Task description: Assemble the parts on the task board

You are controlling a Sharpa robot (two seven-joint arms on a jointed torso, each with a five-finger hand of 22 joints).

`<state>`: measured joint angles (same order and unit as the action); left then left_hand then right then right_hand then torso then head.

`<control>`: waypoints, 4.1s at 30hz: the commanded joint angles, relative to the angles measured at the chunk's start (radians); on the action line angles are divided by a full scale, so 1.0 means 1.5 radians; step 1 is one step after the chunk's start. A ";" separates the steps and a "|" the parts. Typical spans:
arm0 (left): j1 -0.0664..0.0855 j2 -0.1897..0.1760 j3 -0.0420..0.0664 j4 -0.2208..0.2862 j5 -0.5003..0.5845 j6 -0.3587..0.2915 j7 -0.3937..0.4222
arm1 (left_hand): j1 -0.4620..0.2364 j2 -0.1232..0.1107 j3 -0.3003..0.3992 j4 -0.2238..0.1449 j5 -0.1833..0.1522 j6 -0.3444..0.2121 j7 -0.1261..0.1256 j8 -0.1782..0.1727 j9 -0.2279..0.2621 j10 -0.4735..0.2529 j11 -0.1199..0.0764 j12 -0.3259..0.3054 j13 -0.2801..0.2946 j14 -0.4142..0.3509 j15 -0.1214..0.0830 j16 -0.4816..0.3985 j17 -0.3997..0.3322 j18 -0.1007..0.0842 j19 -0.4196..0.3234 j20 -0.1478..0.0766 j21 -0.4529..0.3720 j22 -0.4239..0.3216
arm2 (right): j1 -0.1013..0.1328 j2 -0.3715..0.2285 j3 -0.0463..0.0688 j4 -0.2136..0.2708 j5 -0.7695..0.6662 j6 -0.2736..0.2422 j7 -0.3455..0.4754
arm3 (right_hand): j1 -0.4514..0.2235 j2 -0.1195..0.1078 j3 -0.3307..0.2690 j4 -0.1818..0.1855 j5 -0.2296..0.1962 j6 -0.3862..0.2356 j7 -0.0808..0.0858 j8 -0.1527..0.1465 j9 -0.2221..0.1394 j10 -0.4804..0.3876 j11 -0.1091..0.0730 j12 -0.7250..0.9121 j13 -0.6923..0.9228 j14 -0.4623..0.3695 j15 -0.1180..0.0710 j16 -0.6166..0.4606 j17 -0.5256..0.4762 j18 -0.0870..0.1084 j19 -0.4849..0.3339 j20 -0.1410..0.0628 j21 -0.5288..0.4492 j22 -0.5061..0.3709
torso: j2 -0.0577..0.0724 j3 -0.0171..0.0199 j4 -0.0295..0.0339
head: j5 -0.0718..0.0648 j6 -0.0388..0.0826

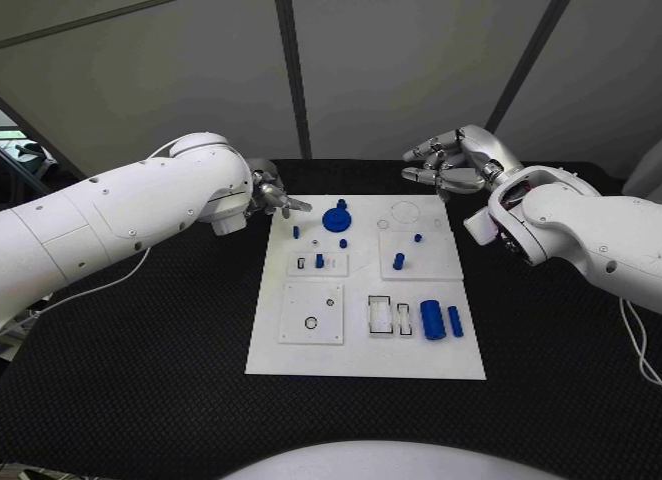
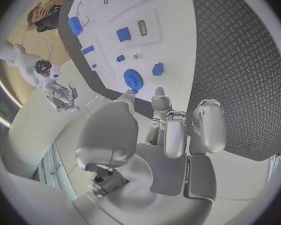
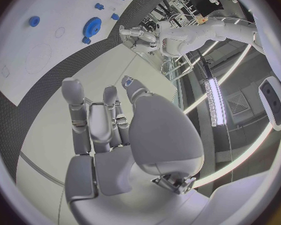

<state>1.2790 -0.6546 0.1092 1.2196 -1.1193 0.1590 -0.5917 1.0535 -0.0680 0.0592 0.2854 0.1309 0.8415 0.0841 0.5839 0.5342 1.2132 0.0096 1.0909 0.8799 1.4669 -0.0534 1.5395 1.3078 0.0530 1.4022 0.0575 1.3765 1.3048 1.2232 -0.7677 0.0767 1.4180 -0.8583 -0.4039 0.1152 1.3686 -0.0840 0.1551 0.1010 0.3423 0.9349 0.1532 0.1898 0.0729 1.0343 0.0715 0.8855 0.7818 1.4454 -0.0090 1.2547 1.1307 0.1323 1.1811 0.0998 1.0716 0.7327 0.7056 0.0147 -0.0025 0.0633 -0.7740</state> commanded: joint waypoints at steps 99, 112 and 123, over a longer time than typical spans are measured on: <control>-0.003 -0.042 -0.024 0.067 0.099 -0.021 0.039 | 0.059 -0.027 0.488 -0.191 0.010 -0.003 -0.014 0.090 0.030 0.013 -0.014 -0.012 -0.015 0.064 -0.009 0.005 0.159 0.008 0.005 -0.008 -0.008 0.020 | 0.001 0.002 0.001 -0.003 -0.001 0.010 0.003 | -0.007 0.002 0.003 0.005 0.008 -0.003 0.003 -0.002 -0.001 -0.003 -0.002 0.001 0.001 -0.003 0.001 -0.002 0.003 0.012 0.000 0.000 -0.003 0.000 | -0.001 0.0001 0.0027 | 0.010 -0.012; -0.017 -0.086 -0.048 0.159 0.070 -0.051 0.040 | 0.050 -0.046 0.507 -0.207 0.023 0.005 -0.018 0.100 0.033 0.028 -0.018 -0.005 -0.006 0.064 -0.013 0.007 0.161 0.006 0.011 -0.011 -0.002 0.029 | 0.001 0.002 0.001 -0.005 -0.001 0.011 0.003 | -0.007 0.002 0.003 0.005 0.008 -0.003 0.003 -0.002 -0.001 -0.003 -0.002 0.001 0.001 -0.003 0.001 -0.002 0.003 0.012 0.000 0.000 -0.003 0.000 | -0.001 -0.0001 0.0020 | 0.016 -0.015; -0.027 -0.087 -0.061 0.177 0.034 -0.046 0.028 | 0.047 -0.051 0.514 -0.212 0.031 0.009 -0.020 0.103 0.034 0.036 -0.020 0.000 0.000 0.064 -0.014 0.007 0.161 0.005 0.014 -0.012 0.002 0.033 | 0.001 0.001 0.001 -0.005 -0.001 0.012 0.003 | -0.007 0.002 0.003 0.005 0.008 -0.003 0.003 -0.002 -0.001 -0.003 -0.002 0.001 0.001 -0.003 0.001 -0.002 0.003 0.012 0.000 0.000 -0.003 0.000 | 0.000 0.0001 0.0021 | 0.017 -0.017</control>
<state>1.2373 -0.7866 0.0175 1.4823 -1.0334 0.0965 -0.5446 1.1233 -0.1366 0.6836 0.1082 0.1736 0.8544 0.0572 0.7331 0.5835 1.2552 -0.0178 1.0842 0.8790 1.4662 -0.0670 1.5451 1.3078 0.0530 1.4166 0.0357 1.3731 1.3077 1.2231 -0.7658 0.0766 1.4093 -0.8584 -0.3915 0.1149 1.3686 -0.0840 0.1578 0.1036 0.3478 0.9349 0.1532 0.1898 0.0725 1.0343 0.0715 0.8855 0.7829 1.4453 -0.0091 1.2547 1.1343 0.1323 1.1811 0.0998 1.0717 0.7330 0.7049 0.0145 0.0008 0.0876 -0.7985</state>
